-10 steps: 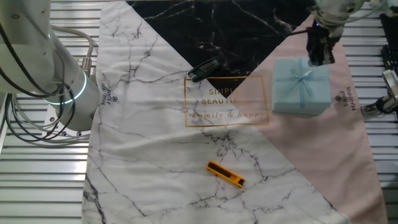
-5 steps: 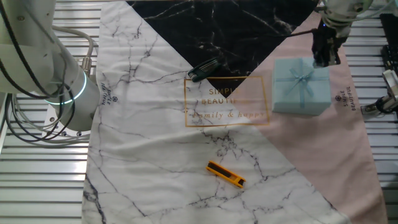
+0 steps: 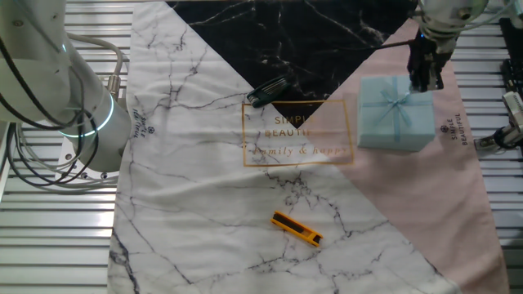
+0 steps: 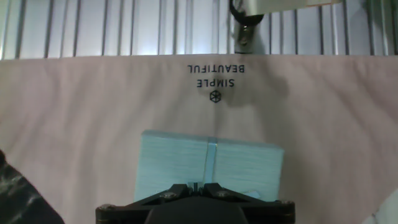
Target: Slide the outer casing onto the gift box
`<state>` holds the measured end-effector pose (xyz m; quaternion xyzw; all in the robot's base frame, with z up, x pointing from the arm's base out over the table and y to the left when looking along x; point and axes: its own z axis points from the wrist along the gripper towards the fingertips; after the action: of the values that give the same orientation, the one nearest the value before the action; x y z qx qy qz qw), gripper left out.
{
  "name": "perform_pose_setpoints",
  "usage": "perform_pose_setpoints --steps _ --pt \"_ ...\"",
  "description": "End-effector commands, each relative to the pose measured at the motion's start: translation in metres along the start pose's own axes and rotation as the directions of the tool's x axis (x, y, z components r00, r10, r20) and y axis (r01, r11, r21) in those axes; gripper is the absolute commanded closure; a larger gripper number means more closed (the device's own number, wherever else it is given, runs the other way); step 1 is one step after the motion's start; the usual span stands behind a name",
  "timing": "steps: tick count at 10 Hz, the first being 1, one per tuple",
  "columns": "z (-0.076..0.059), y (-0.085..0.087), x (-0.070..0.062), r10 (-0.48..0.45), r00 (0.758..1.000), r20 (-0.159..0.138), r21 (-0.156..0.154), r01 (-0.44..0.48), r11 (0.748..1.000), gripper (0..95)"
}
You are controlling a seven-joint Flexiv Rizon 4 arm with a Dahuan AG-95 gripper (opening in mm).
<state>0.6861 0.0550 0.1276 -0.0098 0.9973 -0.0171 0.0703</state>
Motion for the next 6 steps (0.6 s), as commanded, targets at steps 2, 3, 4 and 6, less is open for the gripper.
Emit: perform_pose_setpoints --steps 2,3,4,6 --pt "0.008 -0.008 -0.01 0.046 0.999 0.01 -0.009 -0.046 0.999 95.0" --pt "0.009 -0.007 -0.014 0.056 0.998 0.01 -0.011 -0.056 0.998 95.0" --pt "0.009 -0.006 -0.017 0.063 0.998 0.008 -0.011 -0.063 0.998 95.0" --pt "0.008 -0.005 -0.019 0.087 0.996 0.006 -0.023 -0.087 0.996 95.0"
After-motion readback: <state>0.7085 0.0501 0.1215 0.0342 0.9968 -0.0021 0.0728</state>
